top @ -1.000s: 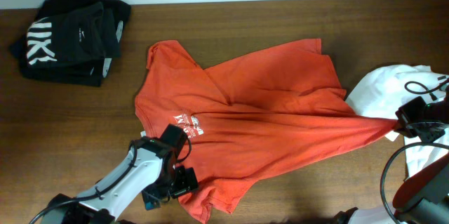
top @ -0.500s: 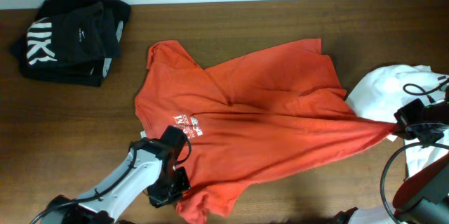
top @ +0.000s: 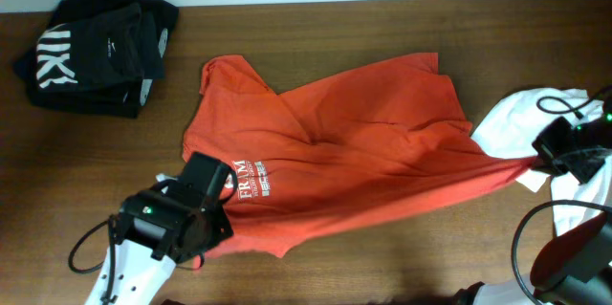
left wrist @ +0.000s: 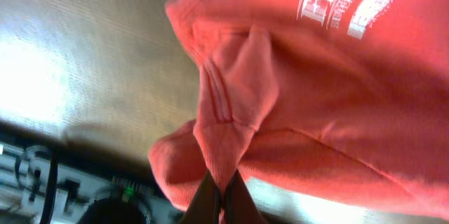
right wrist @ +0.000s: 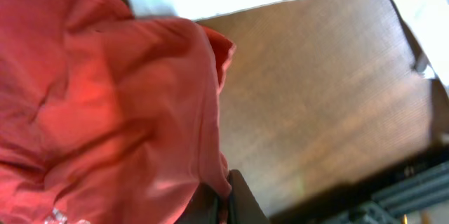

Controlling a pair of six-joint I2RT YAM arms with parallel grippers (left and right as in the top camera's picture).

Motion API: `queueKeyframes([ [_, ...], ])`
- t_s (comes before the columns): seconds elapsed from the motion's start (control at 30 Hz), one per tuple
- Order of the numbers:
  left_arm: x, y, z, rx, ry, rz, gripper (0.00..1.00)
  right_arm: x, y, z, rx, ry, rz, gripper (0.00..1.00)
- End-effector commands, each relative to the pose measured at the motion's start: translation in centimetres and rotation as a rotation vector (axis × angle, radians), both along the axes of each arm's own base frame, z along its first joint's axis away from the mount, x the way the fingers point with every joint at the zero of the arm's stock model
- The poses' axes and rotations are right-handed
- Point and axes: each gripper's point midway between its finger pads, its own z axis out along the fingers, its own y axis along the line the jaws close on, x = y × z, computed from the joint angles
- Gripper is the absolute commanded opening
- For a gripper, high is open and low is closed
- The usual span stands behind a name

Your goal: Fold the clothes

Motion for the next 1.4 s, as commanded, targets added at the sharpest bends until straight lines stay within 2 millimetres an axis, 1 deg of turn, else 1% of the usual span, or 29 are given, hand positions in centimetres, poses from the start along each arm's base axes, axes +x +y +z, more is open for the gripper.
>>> queueKeyframes([
  [0.0,3.0,1.5,1.1,0.052,-0.123,0.101,0.01,1.8,0.4,1.2,-0.063,-0.071,0.057,0.04],
  [0.07,3.8,1.8,0.5,0.089,-0.114,0.105,0.01,3.1,0.3,1.2,-0.088,-0.113,0.076,0.04],
  [0.13,5.1,2.2,0.0,0.143,-0.127,0.112,0.01,3.3,0.2,1.1,-0.089,-0.115,0.066,0.04],
  [0.17,5.6,2.2,-0.3,0.148,-0.130,0.113,0.01,3.4,0.2,0.9,-0.089,-0.115,0.065,0.04],
  [0.27,7.4,1.9,-2.2,0.184,-0.099,0.112,0.01,3.5,0.4,0.7,-0.084,-0.108,0.072,0.04],
  [0.37,9.3,2.2,-4.2,0.254,-0.088,0.114,0.01,4.7,1.9,0.1,-0.093,-0.121,0.134,0.04],
  [0.4,10.1,2.4,-4.6,0.279,-0.103,0.118,0.01,5.2,2.4,-0.3,-0.107,-0.123,0.157,0.04],
  [0.5,11.2,4.1,-4.9,0.341,-0.129,0.158,0.01,5.7,2.6,-1.7,-0.167,-0.104,0.133,0.04],
  [0.57,11.9,4.9,-5.1,0.343,-0.139,0.194,0.07,5.9,2.9,-1.9,-0.167,-0.108,0.144,0.05],
  [0.6,12.4,5.4,-5.1,0.347,-0.148,0.194,0.21,6.0,3.1,-1.9,-0.167,-0.109,0.154,0.33],
  [0.63,12.9,5.8,-5.0,0.353,-0.152,0.155,0.75,5.8,3.4,-1.9,-0.164,-0.104,0.180,0.99],
  [0.67,13.1,6.0,-4.7,0.359,-0.144,0.119,0.99,5.4,3.6,-1.9,-0.158,-0.092,0.213,0.99],
  [0.73,13.2,5.3,-2.8,0.327,-0.115,0.079,0.99,4.0,4.1,-2.0,-0.133,-0.042,0.243,0.99],
  [0.77,13.1,3.9,-2.4,0.246,-0.091,0.066,0.99,3.5,4.3,-2.0,-0.123,-0.021,0.245,0.99],
  [0.8,12.7,1.8,-2.8,0.128,-0.058,0.019,0.99,3.2,4.4,-2.0,-0.117,-0.011,0.245,0.99],
  [0.83,12.2,0.2,-3.5,0.041,-0.020,-0.032,0.97,3.0,4.5,-2.1,-0.111,-0.001,0.246,0.97],
  [0.87,11.5,-1.3,-4.4,-0.038,0.027,-0.084,0.92,2.8,4.7,-2.5,-0.109,0.007,0.253,0.81],
  [0.9,10.5,-2.1,-5.7,-0.069,0.075,-0.098,0.81,2.8,5.2,-3.5,-0.104,0.012,0.266,0.63],
  [0.93,9.8,-2.6,-6.9,-0.082,0.113,-0.108,0.67,2.7,5.6,-4.1,-0.102,0.014,0.275,0.55],
  [0.97,9.1,-3.0,-8.3,-0.098,0.151,-0.115,0.54,2.7,6.4,-5.4,-0.095,0.015,0.293,0.44],
  [1.0,8.9,-3.1,-9.6,-0.102,0.178,-0.114,0.36,2.5,7.1,-6.4,-0.090,0.019,0.310,0.40],
  [1.03,8.7,-3.0,-10.6,-0.095,0.201,-0.113,0.25,2.5,7.9,-7.2,-0.077,0.020,0.311,0.33],
  [1.07,8.6,-3.0,-11.4,-0.091,0.225,-0.111,0.21,2.5,8.7,-8.0,-0.069,0.014,0.327,0.25],
  [1.1,8.5,-3.0,-12.3,-0.085,0.252,-0.109,0.19,2.5,9.3,-8.7,-0.071,0.012,0.339,0.24],
  [1.13,8.5,-2.8,-12.8,-0.076,0.264,-0.108,0.19,2.5,9.6,-9.1,-0.072,0.009,0.350,0.24],
  [1.17,8.3,-2.4,-13.6,-0.052,0.287,-0.104,0.19,2.5,10.2,-10.1,-0.075,-0.001,0.368,0.21],
  [1.23,8.2,-1.5,-14.5,-0.028,0.317,-0.083,0.19,2.5,10.7,-11.3,-0.082,-0.017,0.385,0.18],
  [1.3,7.9,1.0,-15.5,0.014,0.354,-0.017,0.19,2.7,10.9,-12.6,-0.093,-0.048,0.389,0.17],
  [1.37,7.8,3.2,-15.9,0.016,0.374,0.061,0.19,2.9,10.9,-12.8,-0.097,-0.059,0.392,0.17],
])
